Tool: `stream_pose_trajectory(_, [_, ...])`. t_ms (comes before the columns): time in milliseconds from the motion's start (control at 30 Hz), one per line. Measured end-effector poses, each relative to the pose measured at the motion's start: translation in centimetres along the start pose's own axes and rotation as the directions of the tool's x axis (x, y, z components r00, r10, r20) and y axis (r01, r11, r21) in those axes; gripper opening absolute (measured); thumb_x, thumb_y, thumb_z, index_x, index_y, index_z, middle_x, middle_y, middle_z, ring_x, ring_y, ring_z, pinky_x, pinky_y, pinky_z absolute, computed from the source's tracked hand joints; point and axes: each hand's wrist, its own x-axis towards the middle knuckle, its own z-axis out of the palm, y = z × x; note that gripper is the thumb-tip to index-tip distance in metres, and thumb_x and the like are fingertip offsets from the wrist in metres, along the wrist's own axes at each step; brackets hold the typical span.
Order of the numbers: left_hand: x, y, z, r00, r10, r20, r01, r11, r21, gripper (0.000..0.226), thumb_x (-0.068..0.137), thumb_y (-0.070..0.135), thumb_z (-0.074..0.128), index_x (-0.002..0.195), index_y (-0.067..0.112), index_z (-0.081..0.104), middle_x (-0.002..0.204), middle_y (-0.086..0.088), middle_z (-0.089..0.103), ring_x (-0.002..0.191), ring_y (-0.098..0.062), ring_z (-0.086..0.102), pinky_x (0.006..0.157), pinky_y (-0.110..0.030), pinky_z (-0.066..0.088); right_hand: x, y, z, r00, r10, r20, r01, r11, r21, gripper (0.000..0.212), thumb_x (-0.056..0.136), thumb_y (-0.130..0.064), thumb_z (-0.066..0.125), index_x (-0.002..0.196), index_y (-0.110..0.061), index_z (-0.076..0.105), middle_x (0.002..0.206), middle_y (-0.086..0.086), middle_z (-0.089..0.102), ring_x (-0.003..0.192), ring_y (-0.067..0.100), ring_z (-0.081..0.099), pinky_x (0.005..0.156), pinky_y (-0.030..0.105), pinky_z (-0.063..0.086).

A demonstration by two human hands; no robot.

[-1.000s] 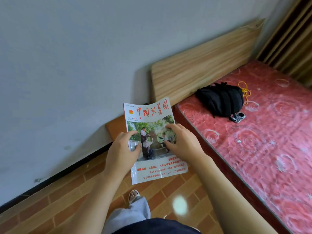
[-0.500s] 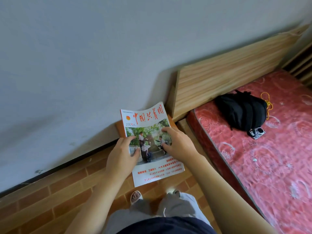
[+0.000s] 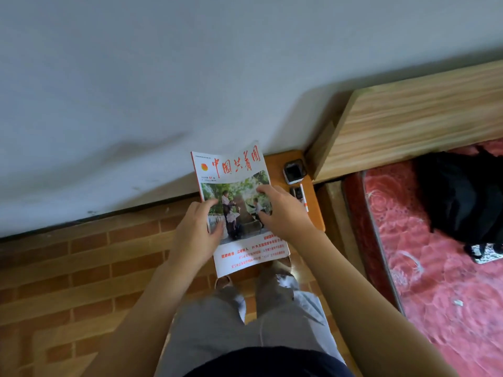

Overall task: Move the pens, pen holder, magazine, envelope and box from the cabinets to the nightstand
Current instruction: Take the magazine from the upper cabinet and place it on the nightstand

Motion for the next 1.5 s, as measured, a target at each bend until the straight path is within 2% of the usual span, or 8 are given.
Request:
stream_pose_trajectory(300, [8.9,-4.4,7.2,0.995,-0.094,0.037,0.094,0.995,-0.014,0.053,0.098,0.025,0.068,0.147,0.022,0.047,0.129,-0.001,0.056,0.099,-0.010,0.062,0.058,-0.017,0.052,9.6,7.0,5.1,0.991,0.059,0.120,-0.062,0.998,0.019,0.061,0.096,-0.023,0.071,0.149,-0.030,0.041,0.135,-0.004,0.057,0.107,0.017,0.066,0.085,0.034,0.062])
stream_pose_trajectory(500, [15.0,-9.3,13.6,0.994,-0.004,0.106,0.002,1.000,0.025,0.057,0.097,0.025,0.069,0.149,0.022,0.044,0.133,-0.002,0.057,0.094,-0.005,0.058,0.055,-0.011,0.044,14.7,12.7,10.4,0.982,0.141,0.127,-0.145,0.989,0.021,0.060,0.098,-0.024,0.069,0.149,-0.035,0.039,0.136,-0.005,0.056,0.108,0.015,0.064,0.083,0.035,0.063])
stream_pose_trajectory(733, [19.0,-13.8,20.3,0.986,0.054,0.155,-0.057,0.998,0.009,0.063,0.094,0.023,0.073,0.150,0.026,0.042,0.141,0.000,0.054,0.102,-0.015,0.066,0.066,-0.025,0.058,17.6,18.8,15.6,0.978,0.184,0.103,-0.184,0.983,-0.004,0.058,0.097,-0.019,0.068,0.147,-0.034,0.041,0.135,-0.002,0.056,0.106,0.020,0.064,0.080,0.041,0.064])
stream_pose_trajectory(1000, [20.4,-16.1,25.6,0.978,0.097,0.184,-0.089,0.995,-0.050,0.064,0.093,0.021,0.074,0.150,0.027,0.044,0.142,0.003,0.056,0.116,0.000,0.052,0.074,-0.003,0.040,18.8,23.6,18.8,0.975,0.217,0.057,-0.217,0.976,0.001,0.057,0.097,-0.011,0.064,0.146,-0.031,0.044,0.135,0.000,0.056,0.100,0.022,0.067,0.075,0.040,0.064])
stream_pose_trajectory(1100, [20.4,-16.5,26.6,0.972,0.122,0.202,-0.115,0.992,-0.049,0.064,0.092,0.022,0.075,0.149,0.027,0.046,0.144,0.003,0.054,0.122,-0.010,0.057,0.082,-0.010,0.046,18.5,25.0,19.0,0.969,0.244,0.040,-0.244,0.970,0.001,0.058,0.097,-0.010,0.062,0.147,-0.033,0.043,0.137,0.001,0.053,0.096,0.023,0.067,0.070,0.040,0.064])
stream_pose_trajectory(1233, [20.4,-17.0,27.3,0.970,0.114,0.214,-0.123,0.992,0.033,0.061,0.092,0.022,0.076,0.146,0.027,0.050,0.148,0.002,0.049,0.120,-0.016,0.059,0.071,-0.012,0.049,17.4,26.5,19.2,0.964,0.259,0.056,-0.258,0.966,-0.015,0.061,0.097,-0.013,0.061,0.152,-0.032,0.041,0.142,0.000,0.043,0.103,0.025,0.064,0.066,0.031,0.055])
stream_pose_trajectory(1367, [20.1,-18.0,27.3,0.971,0.102,0.214,-0.136,0.980,0.149,0.057,0.089,0.025,0.078,0.141,0.026,0.055,0.149,0.002,0.046,0.126,-0.022,0.056,0.079,-0.034,0.059,15.9,26.8,19.5,0.970,0.239,0.043,-0.232,0.965,-0.122,0.067,0.094,-0.017,0.069,0.153,-0.028,0.040,0.159,0.000,0.026,0.131,0.028,0.053,0.090,0.036,0.057])
stream_pose_trajectory(1500, [19.9,-18.7,27.0,0.958,0.152,0.243,-0.211,0.948,0.238,0.058,0.085,0.025,0.080,0.139,0.021,0.059,0.149,-0.001,0.047,0.130,-0.026,0.051,0.084,-0.044,0.059,15.1,26.1,19.9,0.983,0.181,0.015,-0.174,0.963,-0.206,0.064,0.094,-0.019,0.070,0.152,-0.026,0.044,0.163,0.002,0.027,0.148,0.029,0.034,0.119,0.051,0.039])
